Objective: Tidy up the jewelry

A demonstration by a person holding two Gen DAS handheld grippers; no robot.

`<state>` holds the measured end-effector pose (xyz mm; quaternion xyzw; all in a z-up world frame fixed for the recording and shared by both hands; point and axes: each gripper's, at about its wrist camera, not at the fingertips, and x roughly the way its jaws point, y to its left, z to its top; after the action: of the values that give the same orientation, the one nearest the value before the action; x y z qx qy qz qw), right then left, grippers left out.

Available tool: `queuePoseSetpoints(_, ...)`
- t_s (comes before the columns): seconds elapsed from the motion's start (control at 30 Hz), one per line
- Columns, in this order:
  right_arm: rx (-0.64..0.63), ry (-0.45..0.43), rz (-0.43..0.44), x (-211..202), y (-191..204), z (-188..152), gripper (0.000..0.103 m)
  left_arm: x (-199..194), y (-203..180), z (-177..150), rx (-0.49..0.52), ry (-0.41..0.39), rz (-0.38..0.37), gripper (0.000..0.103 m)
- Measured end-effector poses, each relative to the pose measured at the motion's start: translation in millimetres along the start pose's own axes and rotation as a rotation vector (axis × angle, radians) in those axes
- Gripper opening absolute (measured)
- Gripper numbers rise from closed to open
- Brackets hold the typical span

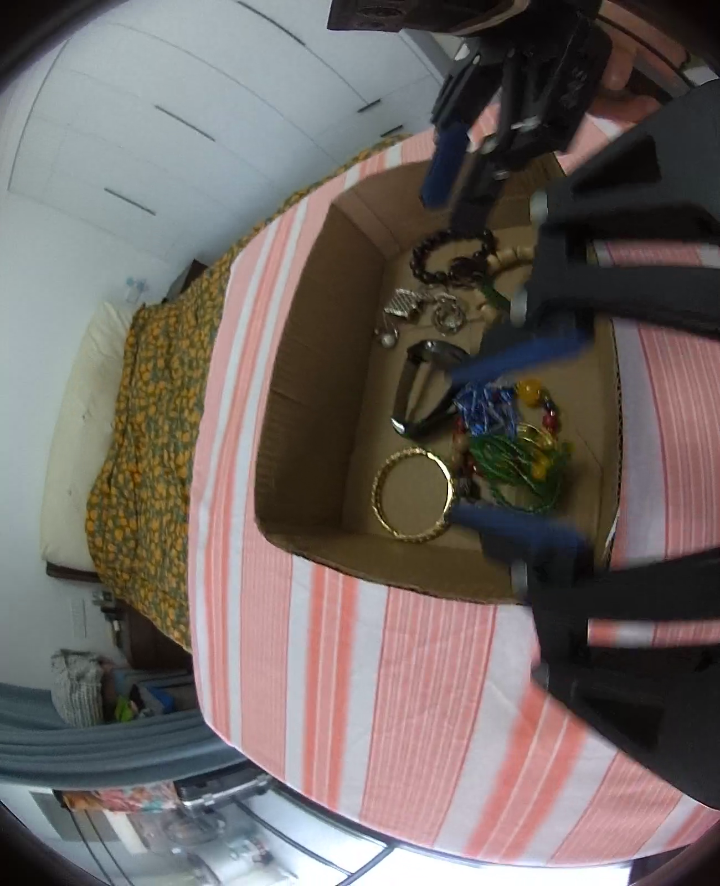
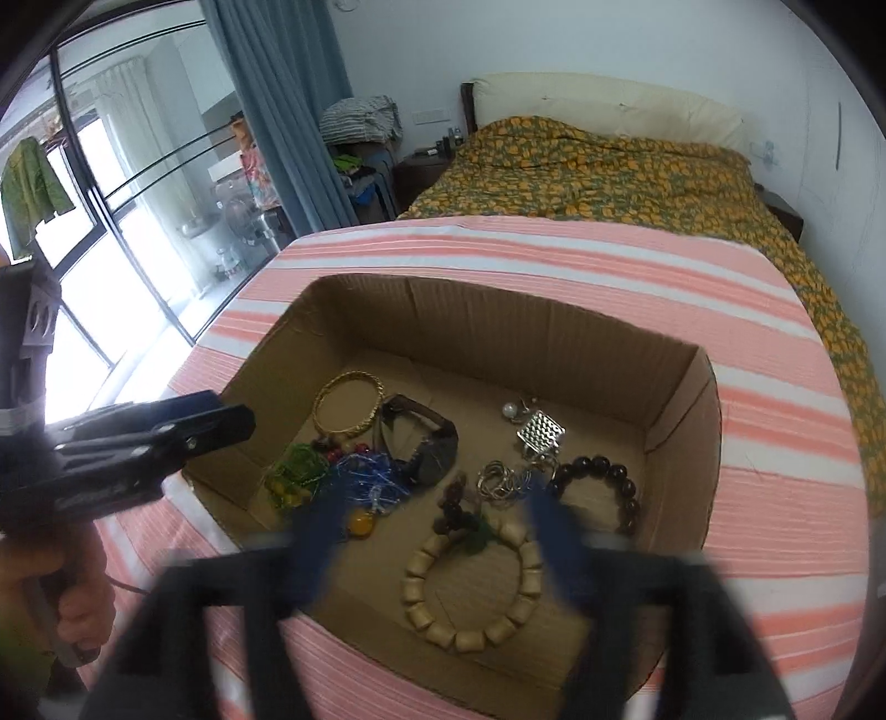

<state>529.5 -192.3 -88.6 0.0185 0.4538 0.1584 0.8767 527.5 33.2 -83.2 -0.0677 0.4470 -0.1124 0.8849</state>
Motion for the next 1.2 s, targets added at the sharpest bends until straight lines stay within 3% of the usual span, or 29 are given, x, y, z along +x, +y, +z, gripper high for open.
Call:
queuePoseSetpoints(0.03,-0.004,-0.007,-0.014,-3,0,-1,0.088,-3,-1,-2,0.009,-0.013,0.02,0.079)
queuePoseSetpoints(0.23,-0.006,-0.047,-0.095,-28,-3,-7,0.09,-29,-23,-5,0.13,-0.119,0.158,0.099)
queuePoseSetpoints(0.37,0.0,-0.092,-0.137,-51,-2,-10,0.09,-56,-45,-10,0.205,-0.239,0.274,0.102)
queuePoseSetpoints(0.5,0.026,-0.146,-0.138,-76,-1,-13,0.09,-78,-55,-14,0.195,-0.261,0.27,0.103)
queuePoseSetpoints(0.63,0.052,-0.152,-0.15,-88,1,-19,0.09,-99,-65,-24,0.189,-0.352,0.283,0.103)
queuePoseSetpoints(0.73,0.052,-0.132,-0.191,-90,4,-23,0.09,-105,-72,-28,0.216,-0.338,0.257,0.103)
queuePoseSetpoints(0.83,0.058,-0.129,-0.176,-95,7,-30,0.09,-103,-74,-31,0.216,-0.298,0.269,0.103)
queuePoseSetpoints(1.2,0.015,-0.138,-0.2,-124,36,-38,0.091,-103,-57,-41,0.135,-0.202,0.257,0.103)
